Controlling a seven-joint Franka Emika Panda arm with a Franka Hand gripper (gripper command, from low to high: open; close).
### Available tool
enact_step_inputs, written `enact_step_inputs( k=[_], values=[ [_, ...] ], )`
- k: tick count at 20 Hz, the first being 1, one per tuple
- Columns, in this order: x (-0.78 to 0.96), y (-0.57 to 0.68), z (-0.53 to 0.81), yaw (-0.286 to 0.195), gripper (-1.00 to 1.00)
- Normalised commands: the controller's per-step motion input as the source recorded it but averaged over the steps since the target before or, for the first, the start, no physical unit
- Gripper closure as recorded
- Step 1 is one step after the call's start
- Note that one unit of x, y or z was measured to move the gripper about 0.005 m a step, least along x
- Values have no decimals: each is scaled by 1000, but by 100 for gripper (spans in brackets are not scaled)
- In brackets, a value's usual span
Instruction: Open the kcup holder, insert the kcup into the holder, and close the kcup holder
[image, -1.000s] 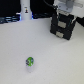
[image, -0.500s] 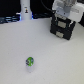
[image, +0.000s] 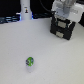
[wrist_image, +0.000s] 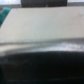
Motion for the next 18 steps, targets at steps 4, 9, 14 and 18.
enact_step_inputs(
  k=[4, 9, 14, 18],
  values=[
    [345, -135, 93, -12, 100],
    [747, -223, 249, -35, 100],
    [872, -278, 252, -49, 100],
    [975, -281, 191, -50, 100]
  ],
)
